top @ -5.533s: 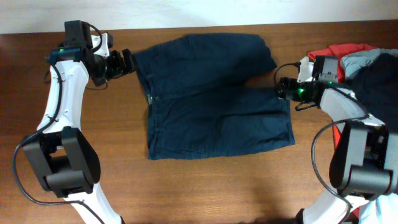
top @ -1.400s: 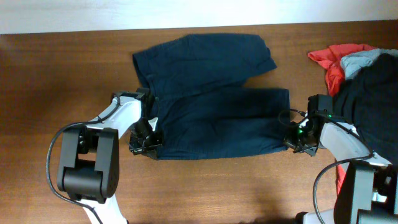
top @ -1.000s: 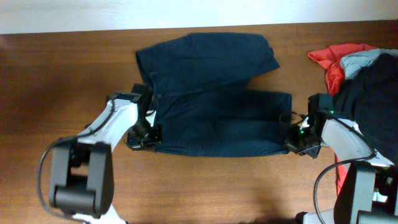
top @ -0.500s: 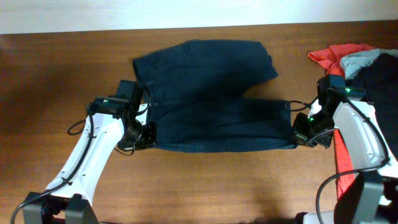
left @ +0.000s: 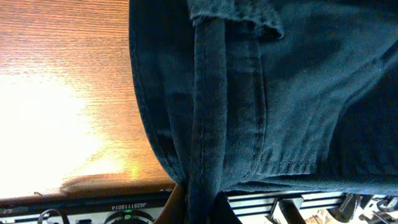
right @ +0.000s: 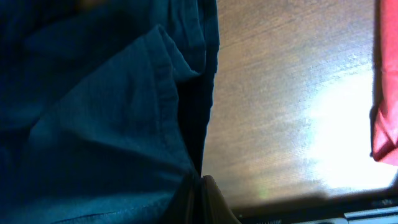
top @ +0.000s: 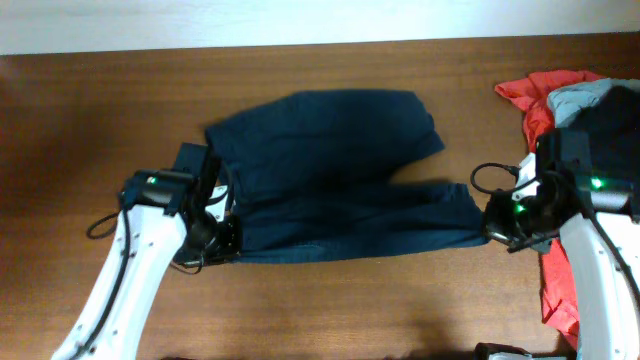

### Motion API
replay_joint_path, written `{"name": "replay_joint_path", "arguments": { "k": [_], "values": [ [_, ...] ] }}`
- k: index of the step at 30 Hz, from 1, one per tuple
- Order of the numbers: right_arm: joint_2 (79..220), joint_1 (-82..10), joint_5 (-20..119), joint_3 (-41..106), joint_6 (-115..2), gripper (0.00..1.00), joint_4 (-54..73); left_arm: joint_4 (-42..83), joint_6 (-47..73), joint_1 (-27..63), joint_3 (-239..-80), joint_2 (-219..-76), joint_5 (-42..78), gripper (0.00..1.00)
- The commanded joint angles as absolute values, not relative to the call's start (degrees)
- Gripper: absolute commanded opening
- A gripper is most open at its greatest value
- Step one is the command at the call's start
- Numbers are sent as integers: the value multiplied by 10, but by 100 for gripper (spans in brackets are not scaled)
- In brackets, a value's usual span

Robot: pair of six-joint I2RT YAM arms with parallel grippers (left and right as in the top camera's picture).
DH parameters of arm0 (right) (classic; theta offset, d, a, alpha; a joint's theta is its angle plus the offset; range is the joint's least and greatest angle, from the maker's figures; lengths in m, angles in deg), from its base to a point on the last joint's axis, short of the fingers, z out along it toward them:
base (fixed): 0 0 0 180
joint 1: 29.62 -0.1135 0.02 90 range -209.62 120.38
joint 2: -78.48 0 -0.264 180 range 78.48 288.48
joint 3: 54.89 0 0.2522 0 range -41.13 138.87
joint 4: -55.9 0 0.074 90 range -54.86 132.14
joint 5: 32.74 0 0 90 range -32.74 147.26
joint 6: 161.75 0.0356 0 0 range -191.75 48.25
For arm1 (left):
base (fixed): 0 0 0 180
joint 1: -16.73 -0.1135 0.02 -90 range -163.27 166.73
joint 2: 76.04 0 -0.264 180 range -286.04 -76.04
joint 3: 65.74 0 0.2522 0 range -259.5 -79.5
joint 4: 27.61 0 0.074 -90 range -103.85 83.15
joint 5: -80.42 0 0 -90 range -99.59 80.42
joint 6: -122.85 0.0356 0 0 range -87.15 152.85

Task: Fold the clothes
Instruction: 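Lift the bottom edge with both grippers and fold it up toward the top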

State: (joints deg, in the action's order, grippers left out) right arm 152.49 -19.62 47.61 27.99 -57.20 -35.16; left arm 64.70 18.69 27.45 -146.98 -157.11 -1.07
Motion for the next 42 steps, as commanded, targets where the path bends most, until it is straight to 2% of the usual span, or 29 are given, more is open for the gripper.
{"name": "replay_joint_path", "arguments": {
  "k": [1, 18, 21, 28, 36, 42],
  "values": [
    [1493, -196, 502, 302, -578, 4, -374, 657, 176, 271, -1471, -1516, -47, 1],
    [1515, -196, 504, 428, -578, 4, -356, 551, 177, 271, -1517, -1490, -97, 1],
    [1539, -196, 504, 428, -578, 4, -342, 528, 177, 271, -1517, -1490, -115, 6],
    [1601, -214, 504, 428, -583, 4, -257, 463, 177, 271, -1517, -1490, -176, 8],
    [1647, -281, 505, 428, -582, 4, -147, 383, 177, 271, -1517, -1509, -180, 9],
    [1660, -318, 568, 428, -582, 4, -61, 324, 176, 271, -1517, -1547, -187, 9]
  ]
}}
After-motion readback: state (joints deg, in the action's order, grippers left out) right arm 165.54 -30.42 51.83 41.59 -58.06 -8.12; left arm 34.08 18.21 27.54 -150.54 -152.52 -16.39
